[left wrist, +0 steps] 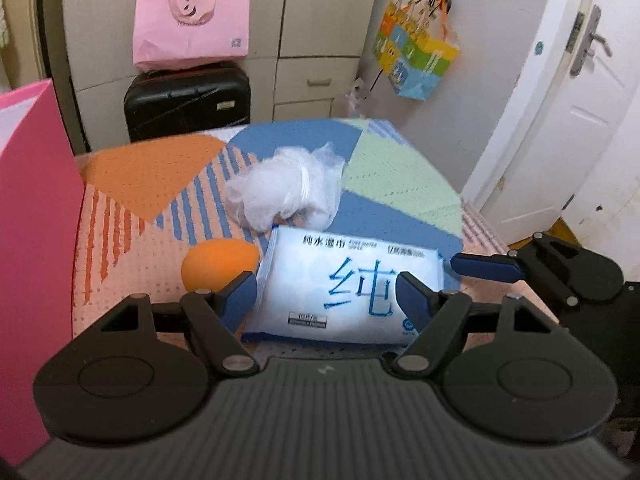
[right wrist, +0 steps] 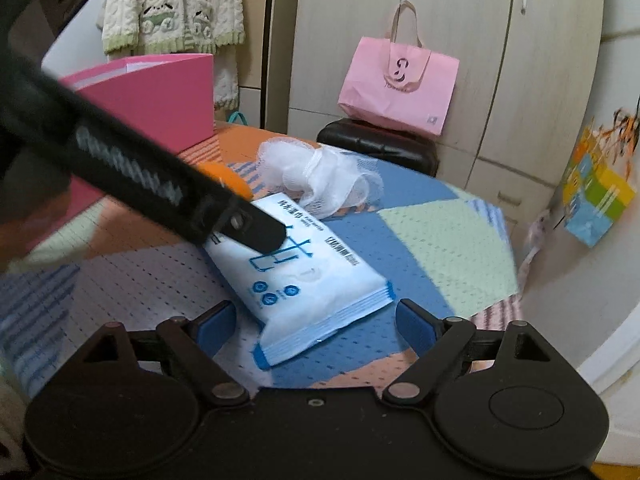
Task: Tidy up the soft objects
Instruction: 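Close the left gripper on the white wipes packet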
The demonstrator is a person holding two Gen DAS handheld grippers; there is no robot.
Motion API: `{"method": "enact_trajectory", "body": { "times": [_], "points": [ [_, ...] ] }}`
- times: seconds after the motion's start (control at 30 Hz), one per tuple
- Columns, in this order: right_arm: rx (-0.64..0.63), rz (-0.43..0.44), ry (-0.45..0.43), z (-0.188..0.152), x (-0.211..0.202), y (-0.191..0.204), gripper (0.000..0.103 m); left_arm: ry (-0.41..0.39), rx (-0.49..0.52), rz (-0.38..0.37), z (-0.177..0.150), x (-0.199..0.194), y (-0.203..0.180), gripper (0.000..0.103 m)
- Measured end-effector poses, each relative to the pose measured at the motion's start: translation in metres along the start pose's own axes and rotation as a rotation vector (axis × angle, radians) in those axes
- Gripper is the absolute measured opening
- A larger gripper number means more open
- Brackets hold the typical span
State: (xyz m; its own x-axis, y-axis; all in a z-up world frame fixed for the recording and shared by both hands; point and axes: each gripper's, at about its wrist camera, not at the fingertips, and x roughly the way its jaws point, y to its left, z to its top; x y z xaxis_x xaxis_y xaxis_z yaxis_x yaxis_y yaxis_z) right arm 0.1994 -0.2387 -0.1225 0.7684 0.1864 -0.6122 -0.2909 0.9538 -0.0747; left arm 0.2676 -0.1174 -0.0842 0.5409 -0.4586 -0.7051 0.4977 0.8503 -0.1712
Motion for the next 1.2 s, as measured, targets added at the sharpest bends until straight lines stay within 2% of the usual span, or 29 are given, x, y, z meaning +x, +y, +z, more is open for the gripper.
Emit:
{"method": "enact_trajectory", "body": {
  "times": [0.13, 0.37, 0.5, 0.6, 0.7, 0.77, 0.8, 0.97, 1.1, 1.2],
  "points": [
    [0.049, 0.042, 0.005, 0.001, 0.006, 0.0, 0.09, 0.014, -0.026, -0.012, -0.005, 0.003, -0.001, 0.074],
    [0.071, 0.051, -0.014, 0.0, 0.013, -0.001, 0.091, 0.014, -0.05, -0.035, -0.001, 0.012, 0.002, 0.076],
    [0.078, 0.049, -0.029, -0.001, 0.016, 0.0, 0.086, 0.053, -0.085, -0.063, -0.007, 0.012, -0.003, 0.078],
    [0.076, 0.033, -0.036, -0.001, 0.015, 0.003, 0.085, 0.073, -0.101, -0.124, -0.008, 0.006, -0.006, 0.078],
    [0.075, 0.024, -0.04, -0.001, 0.015, 0.006, 0.084, 0.077, -0.112, -0.24, -0.01, 0.001, -0.01, 0.078],
    [0.082, 0.047, -0.046, -0.001, 0.012, 0.007, 0.082, 0.093, -0.119, -0.294, -0.011, 0.0, -0.016, 0.071],
    [0.083, 0.06, -0.041, -0.002, 0.012, 0.008, 0.081, 0.111, -0.129, -0.287, -0.012, 0.002, -0.018, 0.071],
    [0.075, 0.043, -0.044, -0.003, 0.009, 0.008, 0.079, 0.086, -0.136, -0.271, -0.015, -0.001, -0.016, 0.07],
    [0.065, 0.038, -0.038, -0.004, 0.007, 0.005, 0.078, -0.019, -0.07, -0.113, -0.014, -0.016, -0.01, 0.07],
    [0.065, 0.032, -0.031, -0.003, 0.008, 0.003, 0.08, -0.036, -0.059, -0.033, -0.013, -0.015, -0.002, 0.071]
  ]
}}
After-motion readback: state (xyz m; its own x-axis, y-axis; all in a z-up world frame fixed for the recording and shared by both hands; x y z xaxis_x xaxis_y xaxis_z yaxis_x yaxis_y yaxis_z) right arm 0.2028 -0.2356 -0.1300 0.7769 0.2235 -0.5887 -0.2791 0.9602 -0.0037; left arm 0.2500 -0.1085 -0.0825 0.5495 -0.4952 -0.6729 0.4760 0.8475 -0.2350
